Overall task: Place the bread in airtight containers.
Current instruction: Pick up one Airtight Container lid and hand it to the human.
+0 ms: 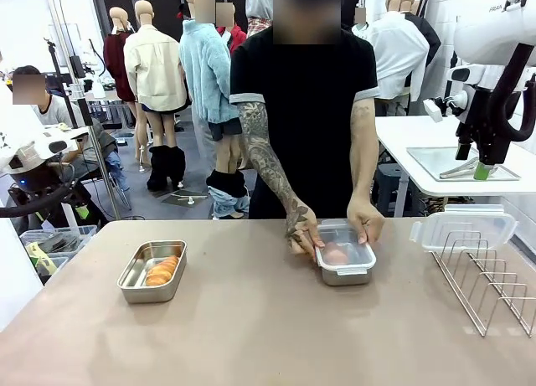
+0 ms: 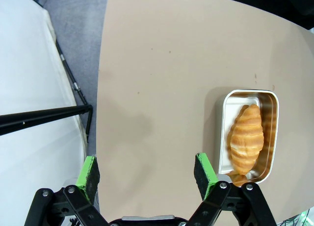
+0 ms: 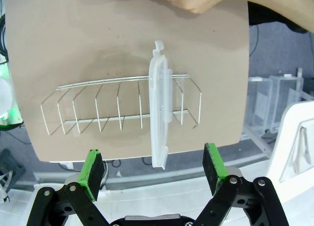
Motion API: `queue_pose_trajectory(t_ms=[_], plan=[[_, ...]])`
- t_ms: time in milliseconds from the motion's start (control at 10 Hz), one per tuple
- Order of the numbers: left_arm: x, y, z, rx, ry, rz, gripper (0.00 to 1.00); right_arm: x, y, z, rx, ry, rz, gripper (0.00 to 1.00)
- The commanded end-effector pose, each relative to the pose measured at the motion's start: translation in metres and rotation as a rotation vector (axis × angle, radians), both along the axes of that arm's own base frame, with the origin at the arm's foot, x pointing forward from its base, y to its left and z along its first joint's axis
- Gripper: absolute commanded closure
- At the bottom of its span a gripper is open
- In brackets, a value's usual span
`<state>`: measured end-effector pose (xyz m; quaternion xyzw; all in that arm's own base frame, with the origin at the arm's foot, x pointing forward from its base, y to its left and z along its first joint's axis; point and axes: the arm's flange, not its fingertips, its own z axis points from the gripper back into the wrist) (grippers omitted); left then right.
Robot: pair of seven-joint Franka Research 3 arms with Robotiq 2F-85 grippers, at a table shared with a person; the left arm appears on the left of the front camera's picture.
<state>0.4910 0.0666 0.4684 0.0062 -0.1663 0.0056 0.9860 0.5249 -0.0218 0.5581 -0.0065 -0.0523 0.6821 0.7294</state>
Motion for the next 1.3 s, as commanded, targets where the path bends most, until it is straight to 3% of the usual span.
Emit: queue_pose_trajectory(t_ms=[0, 1200], plan=[[-0.0024, -0.0003, 0.0005, 0.016, -0.007, 0.011, 0.0, -0.0014, 0.0012, 0.0009, -0.008, 0.006, -0.018, 0.0], [-0.0024, -0.0003, 0.0005, 0.016, -0.007, 0.011, 0.0, -0.0014, 0.0012, 0.0009, -0.008, 0.006, -0.018, 0.0]])
